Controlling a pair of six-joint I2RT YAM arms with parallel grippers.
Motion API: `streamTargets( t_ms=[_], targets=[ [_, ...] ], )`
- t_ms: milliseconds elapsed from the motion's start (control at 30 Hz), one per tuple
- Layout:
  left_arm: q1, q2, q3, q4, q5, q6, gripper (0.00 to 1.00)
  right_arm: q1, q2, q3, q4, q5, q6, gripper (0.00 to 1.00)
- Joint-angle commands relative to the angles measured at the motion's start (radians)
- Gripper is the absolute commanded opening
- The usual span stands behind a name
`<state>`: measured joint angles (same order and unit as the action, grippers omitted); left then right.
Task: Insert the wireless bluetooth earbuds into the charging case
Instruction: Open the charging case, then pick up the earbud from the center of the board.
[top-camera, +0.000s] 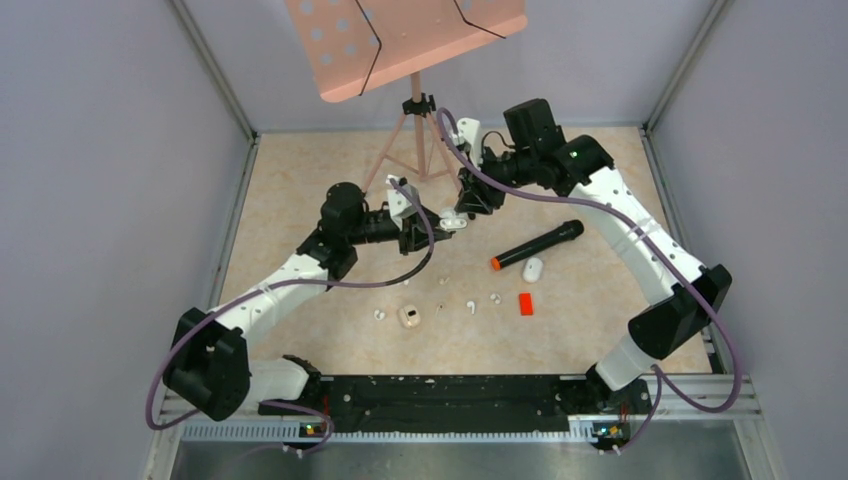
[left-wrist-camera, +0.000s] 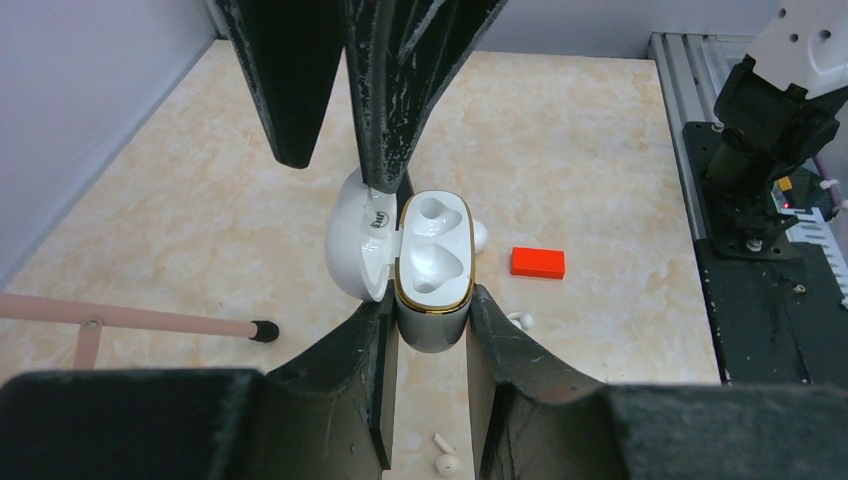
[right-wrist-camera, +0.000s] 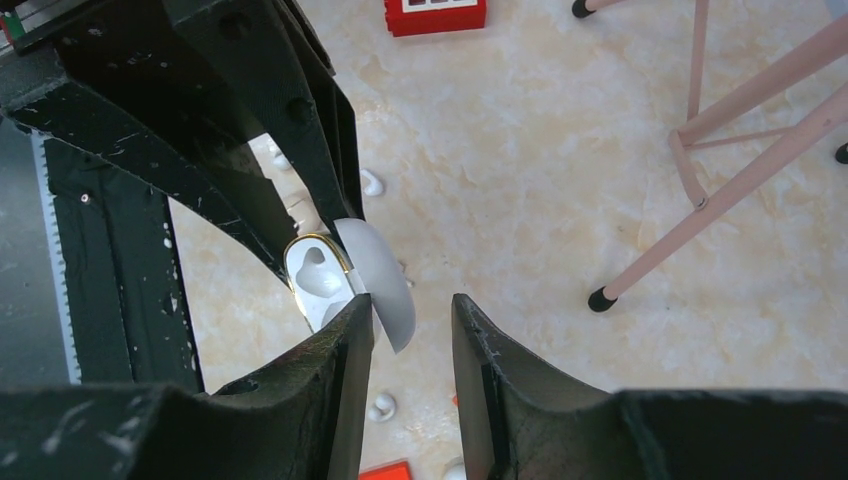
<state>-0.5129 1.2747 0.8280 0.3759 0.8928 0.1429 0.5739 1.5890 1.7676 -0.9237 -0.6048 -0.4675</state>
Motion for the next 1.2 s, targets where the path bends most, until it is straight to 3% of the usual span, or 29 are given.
streamTargets(
  t_ms=[0,433,833,1033,1167],
  targets=[
    [-0.004,0.008,0.002,0.075,-0.056,-0.114,0.00,-0.014,0.003,0.053,0.029,-0.005,0.008,0.34],
    [0.005,0.023,-0.024,0.101,-0.117,-0.230,0.00,-0.028,-0.005,0.210,0.024,-0.010,0.111,0.38],
    [0.118,-0.070,-0.038,0.081,-0.067,-0.312,0.00,-0.068,-0.225,-0.299,0.083,-0.011,0.116,0.27],
    [0.196,-0.154,-0.077,0.031,-0.098,-0.348,0.00,-0.068,-0.224,-0.512,0.076,0.033,-0.010,0.22],
    [0.222,-0.212,-0.102,-0.035,-0.128,-0.352,0.00,-0.042,-0.191,-0.593,0.132,0.066,0.015,0.21]
  ],
)
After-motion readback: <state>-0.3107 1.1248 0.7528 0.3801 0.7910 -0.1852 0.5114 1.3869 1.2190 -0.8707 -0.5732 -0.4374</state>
